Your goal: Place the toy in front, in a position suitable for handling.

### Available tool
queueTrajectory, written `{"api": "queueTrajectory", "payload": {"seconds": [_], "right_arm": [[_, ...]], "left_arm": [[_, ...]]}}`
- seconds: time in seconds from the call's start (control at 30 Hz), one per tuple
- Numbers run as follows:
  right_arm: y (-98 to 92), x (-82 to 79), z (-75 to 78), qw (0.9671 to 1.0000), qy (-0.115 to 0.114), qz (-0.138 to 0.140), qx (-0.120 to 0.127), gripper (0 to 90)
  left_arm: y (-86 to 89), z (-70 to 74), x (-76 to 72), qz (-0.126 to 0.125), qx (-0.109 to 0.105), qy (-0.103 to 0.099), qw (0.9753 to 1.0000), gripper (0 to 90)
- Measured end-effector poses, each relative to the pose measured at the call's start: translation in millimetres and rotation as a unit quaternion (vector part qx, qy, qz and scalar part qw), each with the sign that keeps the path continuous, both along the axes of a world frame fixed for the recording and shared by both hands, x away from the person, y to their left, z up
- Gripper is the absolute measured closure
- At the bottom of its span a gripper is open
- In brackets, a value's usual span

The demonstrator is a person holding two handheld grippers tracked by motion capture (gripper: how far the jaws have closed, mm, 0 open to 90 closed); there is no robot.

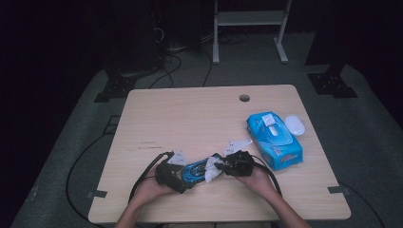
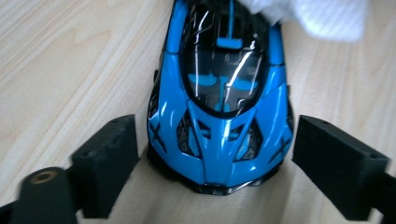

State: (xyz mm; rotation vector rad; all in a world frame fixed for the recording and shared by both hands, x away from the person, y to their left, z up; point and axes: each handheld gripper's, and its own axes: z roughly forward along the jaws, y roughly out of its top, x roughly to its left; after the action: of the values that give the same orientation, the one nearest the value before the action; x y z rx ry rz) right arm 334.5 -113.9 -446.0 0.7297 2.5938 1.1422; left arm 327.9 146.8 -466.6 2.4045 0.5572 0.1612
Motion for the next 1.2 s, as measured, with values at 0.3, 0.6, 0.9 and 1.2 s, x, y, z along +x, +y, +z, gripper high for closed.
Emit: {"api": "queueTrajectory", "payload": {"seconds": [0.3,0.6,0.9,1.2], "right_arm": [[1.1,-8.0,-1.7,0.9995,-0.026,-0.013,-0.014,82.5],[12.5,-14.5,-2.1,0.9995,-0.024,0.015,-0.015,83.6],[-4.3,-12.5,-1.9,0.9992,-0.030,-0.010,-0.024,84.2],[-11.7,-8.9,-1.1,0.9996,-0.010,-0.020,-0.019,84.3]], "left_arm": [[-9.7,-1.9,-2.1,-0.008,0.006,-0.030,0.9995,23.9],[-13.3,-1.7,-1.4,-0.019,0.004,-0.040,0.9990,25.8],[-18.0,-2.9,-0.3,-0.018,-0.002,-0.044,0.9989,25.7],[-16.8,-4.8,-0.8,-0.001,-0.002,-0.031,0.9995,19.9]]}}
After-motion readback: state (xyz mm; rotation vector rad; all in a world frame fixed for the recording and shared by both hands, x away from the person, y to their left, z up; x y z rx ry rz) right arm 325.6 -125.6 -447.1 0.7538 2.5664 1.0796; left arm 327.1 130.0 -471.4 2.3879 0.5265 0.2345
